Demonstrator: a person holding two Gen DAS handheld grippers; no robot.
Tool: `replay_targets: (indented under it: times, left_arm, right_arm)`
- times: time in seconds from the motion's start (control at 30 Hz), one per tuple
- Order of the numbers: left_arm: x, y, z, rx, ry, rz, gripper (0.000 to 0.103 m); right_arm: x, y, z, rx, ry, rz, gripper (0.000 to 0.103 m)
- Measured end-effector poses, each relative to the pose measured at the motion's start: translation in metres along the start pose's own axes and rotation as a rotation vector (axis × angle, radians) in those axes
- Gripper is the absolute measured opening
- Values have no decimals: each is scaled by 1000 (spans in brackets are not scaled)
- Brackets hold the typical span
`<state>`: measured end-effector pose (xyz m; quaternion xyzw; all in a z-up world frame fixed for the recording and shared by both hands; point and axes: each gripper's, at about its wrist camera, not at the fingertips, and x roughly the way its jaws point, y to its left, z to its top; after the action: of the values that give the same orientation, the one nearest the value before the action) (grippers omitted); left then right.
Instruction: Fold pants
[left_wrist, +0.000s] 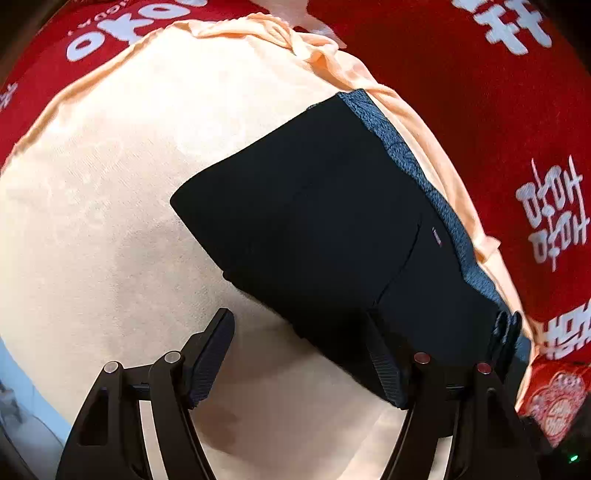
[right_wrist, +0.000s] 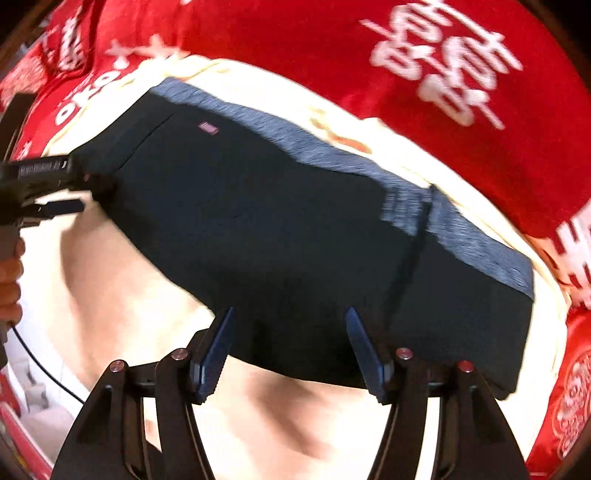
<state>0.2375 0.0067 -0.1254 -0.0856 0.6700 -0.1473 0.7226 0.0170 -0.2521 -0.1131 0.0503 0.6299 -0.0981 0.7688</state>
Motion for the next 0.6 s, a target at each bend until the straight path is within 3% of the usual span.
replay_targets:
  times: [0.17, 0.43, 0.6]
  left_arm:
    - [-1, 4, 3, -7, 1, -39, 72]
    - [-1, 7, 7, -43, 2, -129, 73]
    - [4, 13, 9, -93, -13, -258, 76]
  right_arm:
    - [32, -6, -7, 91, 108, 55, 67]
    - [39, -9, -5, 101, 110, 64, 68]
    - [44, -2, -2, 101, 114, 62, 69]
